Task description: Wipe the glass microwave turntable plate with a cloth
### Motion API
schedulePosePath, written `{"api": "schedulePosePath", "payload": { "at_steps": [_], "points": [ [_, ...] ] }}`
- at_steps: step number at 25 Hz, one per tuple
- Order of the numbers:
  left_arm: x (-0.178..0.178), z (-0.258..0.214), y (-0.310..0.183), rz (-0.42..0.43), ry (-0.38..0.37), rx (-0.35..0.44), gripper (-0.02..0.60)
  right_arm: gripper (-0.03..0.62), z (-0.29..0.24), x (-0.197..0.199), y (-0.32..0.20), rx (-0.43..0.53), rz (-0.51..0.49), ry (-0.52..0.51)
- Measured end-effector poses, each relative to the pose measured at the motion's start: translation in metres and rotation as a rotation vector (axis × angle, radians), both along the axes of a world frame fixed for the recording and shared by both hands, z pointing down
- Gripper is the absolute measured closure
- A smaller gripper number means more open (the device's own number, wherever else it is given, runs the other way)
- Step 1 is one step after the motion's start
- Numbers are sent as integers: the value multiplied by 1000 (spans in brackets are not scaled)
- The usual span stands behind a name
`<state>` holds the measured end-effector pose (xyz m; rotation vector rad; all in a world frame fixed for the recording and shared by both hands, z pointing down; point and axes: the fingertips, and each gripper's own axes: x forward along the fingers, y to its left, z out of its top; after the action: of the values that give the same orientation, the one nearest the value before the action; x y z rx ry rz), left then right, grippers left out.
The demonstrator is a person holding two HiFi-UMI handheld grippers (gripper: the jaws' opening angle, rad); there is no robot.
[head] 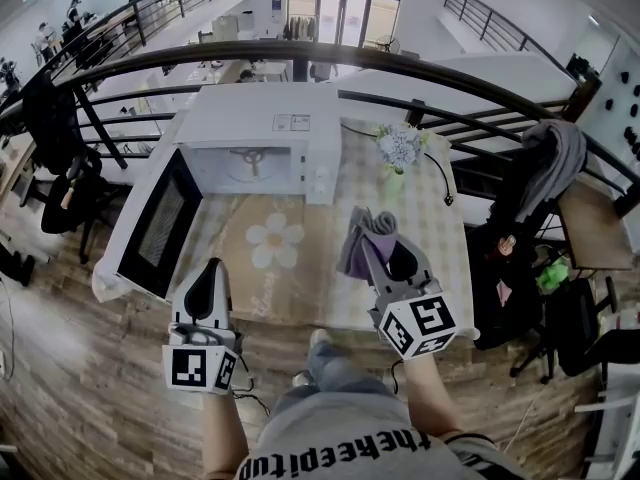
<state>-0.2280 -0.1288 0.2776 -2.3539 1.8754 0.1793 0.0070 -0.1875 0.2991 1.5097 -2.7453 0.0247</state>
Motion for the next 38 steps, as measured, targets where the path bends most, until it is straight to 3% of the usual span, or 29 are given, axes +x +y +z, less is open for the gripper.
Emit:
{"api": "schedulePosePath", "payload": {
  "at_steps": [12, 38],
  "points": [
    [-1, -5, 2, -14, -16, 2, 571, 488, -33, 0, 13, 110, 9, 41],
    [-6, -1, 11, -57, -23, -17, 571, 488, -46, 0, 23, 167, 5, 19]
  ]
}}
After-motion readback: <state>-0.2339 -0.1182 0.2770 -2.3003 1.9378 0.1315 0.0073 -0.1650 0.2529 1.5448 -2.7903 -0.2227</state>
